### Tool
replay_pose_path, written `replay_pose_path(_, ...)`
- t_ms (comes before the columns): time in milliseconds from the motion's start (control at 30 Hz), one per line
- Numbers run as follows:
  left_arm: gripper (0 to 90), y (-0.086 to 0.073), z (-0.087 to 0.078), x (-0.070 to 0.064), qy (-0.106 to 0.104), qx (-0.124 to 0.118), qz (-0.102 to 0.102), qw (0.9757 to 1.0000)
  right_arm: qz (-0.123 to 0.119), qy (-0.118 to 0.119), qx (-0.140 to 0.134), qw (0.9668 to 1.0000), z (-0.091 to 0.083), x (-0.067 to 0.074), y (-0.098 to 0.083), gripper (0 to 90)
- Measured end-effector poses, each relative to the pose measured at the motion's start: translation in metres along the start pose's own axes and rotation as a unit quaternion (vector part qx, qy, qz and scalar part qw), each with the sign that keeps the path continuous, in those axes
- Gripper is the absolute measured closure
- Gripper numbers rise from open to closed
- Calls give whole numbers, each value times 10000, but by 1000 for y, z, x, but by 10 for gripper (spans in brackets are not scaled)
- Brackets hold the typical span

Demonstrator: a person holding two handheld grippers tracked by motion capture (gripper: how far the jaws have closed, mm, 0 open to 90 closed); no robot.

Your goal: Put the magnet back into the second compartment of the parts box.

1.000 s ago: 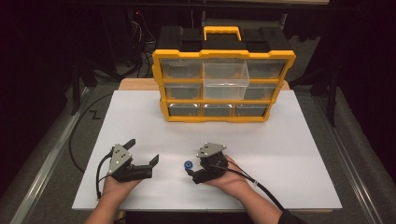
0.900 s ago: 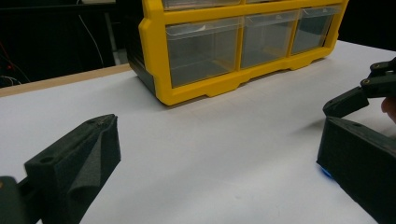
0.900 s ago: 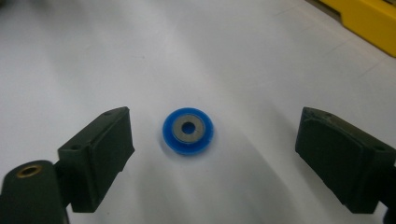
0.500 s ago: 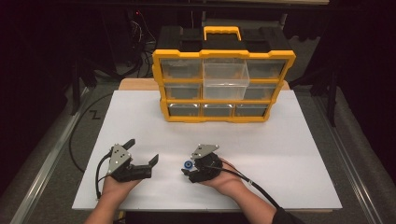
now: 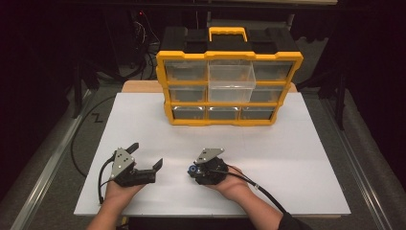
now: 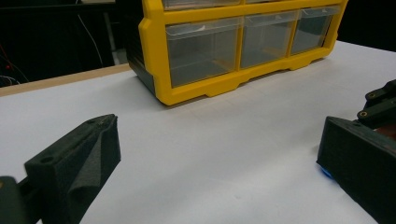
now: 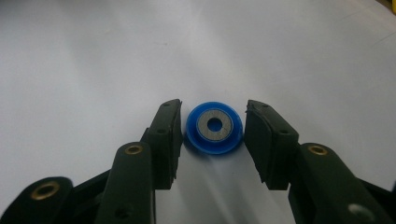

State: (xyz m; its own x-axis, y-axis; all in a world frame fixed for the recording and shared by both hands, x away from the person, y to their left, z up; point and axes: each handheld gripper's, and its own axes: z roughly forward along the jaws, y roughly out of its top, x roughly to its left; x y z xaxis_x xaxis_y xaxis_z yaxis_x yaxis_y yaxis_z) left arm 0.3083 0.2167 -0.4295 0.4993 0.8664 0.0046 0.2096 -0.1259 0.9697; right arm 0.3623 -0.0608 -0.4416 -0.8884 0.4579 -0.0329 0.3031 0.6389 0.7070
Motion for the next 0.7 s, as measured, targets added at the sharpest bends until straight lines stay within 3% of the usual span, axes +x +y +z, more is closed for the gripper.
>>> replay_pose_path(700, 0, 0, 1, -1, 1, 24, 13, 10000, 14, 110, 28, 9999, 1, -5, 0, 632)
